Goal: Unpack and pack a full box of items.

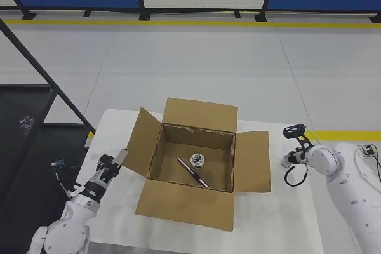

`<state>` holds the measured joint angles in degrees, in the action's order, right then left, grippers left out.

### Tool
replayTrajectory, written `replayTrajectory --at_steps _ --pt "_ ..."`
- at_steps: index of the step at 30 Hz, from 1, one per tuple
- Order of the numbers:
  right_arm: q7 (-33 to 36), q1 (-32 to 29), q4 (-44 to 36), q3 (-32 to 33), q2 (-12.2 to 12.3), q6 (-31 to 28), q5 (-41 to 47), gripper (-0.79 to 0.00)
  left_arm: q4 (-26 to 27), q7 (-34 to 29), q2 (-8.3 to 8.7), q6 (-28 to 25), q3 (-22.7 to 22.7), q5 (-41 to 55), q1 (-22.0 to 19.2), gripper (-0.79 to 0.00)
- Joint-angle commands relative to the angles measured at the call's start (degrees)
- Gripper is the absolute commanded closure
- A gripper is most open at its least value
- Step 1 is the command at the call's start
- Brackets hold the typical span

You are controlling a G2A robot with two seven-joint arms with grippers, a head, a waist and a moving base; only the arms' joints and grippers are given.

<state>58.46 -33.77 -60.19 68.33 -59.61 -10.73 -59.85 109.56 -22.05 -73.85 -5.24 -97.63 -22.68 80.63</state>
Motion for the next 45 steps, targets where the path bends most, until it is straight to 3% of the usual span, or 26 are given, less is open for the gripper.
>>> replayTrajectory --at_steps 1,15,17,18,20,25,29,36,45 --pt "0.1 0.0 0.1 -0.1 0.0 0.0 0.2 -0.369 0.1 0.3 0.05 -0.4 -0.2 0.9 0.1 -0.785" --pt "-0.7 -0.3 -2.4 1.4 0.3 1.8 -0.2 -0.477 0.5 1.4 0.49 -2.1 -1.5 4.7 1.1 -0.785" --pt "-1.5 -1.2 -6.1 3.2 0.8 3.1 -1.0 -0.499 0.7 2.0 0.54 -2.5 -1.8 5.3 1.1 -0.785" --pt "-1.6 -1.8 -8.9 4.3 1.1 4.0 -1.8 -0.557 0.9 2.7 0.54 -2.9 -2.0 5.8 1.0 -0.785" --pt "-1.2 -3.9 -16.6 6.1 1.7 5.0 -3.1 -0.785 0.9 4.5 0.5 -4.7 -2.1 7.2 0.9 -0.785" --pt "2.2 -8.1 -35.7 6.0 2.2 3.4 -5.1 -0.785 0.7 7.6 0.46 -7.3 -2.2 9.1 0.8 -0.785" --pt "2.2 -5.9 -40.1 0.3 1.3 -1.4 -2.4 -0.785 0.0 9.2 0.46 -8.9 -2.4 10.7 0.9 -0.785" --pt "0.7 4.5 -32.7 -16.4 -2.8 -8.3 5.4 -0.785 -0.3 9.9 0.47 -10.6 -2.6 12.7 1.4 -0.785" --pt "-5.5 16.7 -9.2 -36.6 -12.9 -6.4 12.5 -0.785 -0.3 9.9 0.47 -10.6 -2.6 12.7 1.4 -0.785"
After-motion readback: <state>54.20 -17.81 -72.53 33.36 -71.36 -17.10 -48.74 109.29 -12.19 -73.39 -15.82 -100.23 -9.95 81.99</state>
